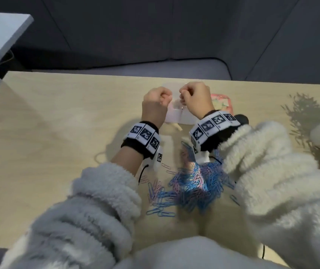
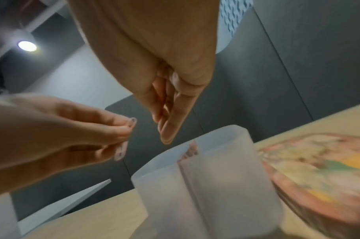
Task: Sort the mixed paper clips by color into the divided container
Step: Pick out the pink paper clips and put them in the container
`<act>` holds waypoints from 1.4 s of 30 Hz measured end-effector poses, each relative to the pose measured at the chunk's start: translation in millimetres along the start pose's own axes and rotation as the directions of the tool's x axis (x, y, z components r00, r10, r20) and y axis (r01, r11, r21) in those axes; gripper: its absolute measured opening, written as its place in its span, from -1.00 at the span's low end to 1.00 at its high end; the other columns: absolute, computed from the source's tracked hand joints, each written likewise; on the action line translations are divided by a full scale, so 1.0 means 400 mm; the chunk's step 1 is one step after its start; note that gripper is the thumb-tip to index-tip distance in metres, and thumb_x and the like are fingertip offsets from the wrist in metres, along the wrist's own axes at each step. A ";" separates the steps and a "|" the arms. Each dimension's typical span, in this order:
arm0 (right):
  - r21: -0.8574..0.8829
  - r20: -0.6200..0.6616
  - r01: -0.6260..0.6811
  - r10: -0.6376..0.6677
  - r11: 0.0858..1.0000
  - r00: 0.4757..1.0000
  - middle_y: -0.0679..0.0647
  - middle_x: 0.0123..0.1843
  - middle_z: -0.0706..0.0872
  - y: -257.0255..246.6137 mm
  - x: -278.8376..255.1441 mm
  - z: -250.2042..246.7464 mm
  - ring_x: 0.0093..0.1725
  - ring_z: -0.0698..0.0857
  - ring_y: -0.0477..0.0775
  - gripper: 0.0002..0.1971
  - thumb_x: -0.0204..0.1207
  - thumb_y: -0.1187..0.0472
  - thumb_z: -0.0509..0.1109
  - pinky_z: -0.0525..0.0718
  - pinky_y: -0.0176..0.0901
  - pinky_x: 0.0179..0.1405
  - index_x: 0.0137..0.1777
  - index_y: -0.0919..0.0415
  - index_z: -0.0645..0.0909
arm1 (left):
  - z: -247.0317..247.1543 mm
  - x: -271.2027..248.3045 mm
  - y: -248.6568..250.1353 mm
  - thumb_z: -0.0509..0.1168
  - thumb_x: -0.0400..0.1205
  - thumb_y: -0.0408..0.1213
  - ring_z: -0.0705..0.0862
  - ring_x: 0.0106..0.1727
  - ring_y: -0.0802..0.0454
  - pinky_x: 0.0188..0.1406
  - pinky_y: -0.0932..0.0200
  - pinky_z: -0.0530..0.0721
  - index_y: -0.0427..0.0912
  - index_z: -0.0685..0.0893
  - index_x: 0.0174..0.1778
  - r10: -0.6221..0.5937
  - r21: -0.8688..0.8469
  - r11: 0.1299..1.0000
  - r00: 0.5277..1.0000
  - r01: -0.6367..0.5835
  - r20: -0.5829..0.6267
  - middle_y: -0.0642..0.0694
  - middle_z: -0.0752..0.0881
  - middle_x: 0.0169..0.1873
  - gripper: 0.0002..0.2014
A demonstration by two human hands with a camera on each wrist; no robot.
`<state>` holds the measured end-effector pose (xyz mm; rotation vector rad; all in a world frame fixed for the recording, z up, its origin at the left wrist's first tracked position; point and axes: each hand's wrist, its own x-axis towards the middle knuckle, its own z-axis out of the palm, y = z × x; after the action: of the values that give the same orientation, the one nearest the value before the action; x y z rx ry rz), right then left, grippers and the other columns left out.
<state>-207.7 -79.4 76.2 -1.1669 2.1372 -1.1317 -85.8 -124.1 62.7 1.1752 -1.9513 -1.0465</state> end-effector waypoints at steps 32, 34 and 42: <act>-0.540 0.513 0.340 -0.019 0.770 0.858 0.15 0.17 0.64 0.240 -0.237 -0.001 0.16 0.48 0.23 -0.62 0.38 0.11 0.46 0.44 0.03 0.12 0.20 0.15 0.64 | -0.129 -0.382 -0.283 0.34 0.54 -0.34 0.63 -0.09 -0.10 -0.06 0.16 0.50 -0.23 0.68 -0.11 -0.152 0.399 0.917 0.922 -0.003 0.355 -0.15 0.65 -0.13 -0.94; -0.555 0.507 0.335 -0.010 0.762 0.862 0.14 0.17 0.63 0.232 -0.250 0.016 0.21 0.47 0.23 -0.63 0.42 0.14 0.43 0.44 0.05 0.17 0.23 0.14 0.63 | -0.100 -0.360 -0.257 0.29 0.57 -0.33 0.61 -0.07 -0.10 -0.07 0.15 0.48 -0.22 0.67 -0.10 -0.141 0.424 0.905 0.912 -0.039 0.386 -0.13 0.64 -0.12 -0.93; -0.459 0.438 0.285 -0.064 0.842 0.896 0.13 0.12 0.70 0.217 -0.281 0.065 0.20 0.51 0.20 -0.74 0.57 0.16 0.29 0.48 0.04 0.23 0.19 0.18 0.66 | -0.018 -0.319 -0.199 0.37 0.51 -0.19 0.62 0.01 -0.08 0.09 0.03 0.61 -0.20 0.65 0.07 -0.056 0.390 0.908 0.880 -0.152 0.471 -0.16 0.63 -0.02 -0.74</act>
<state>-169.8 30.0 -10.1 -1.6963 2.0688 -0.3097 4.9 -33.5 -16.3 1.1479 -2.6852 -0.9806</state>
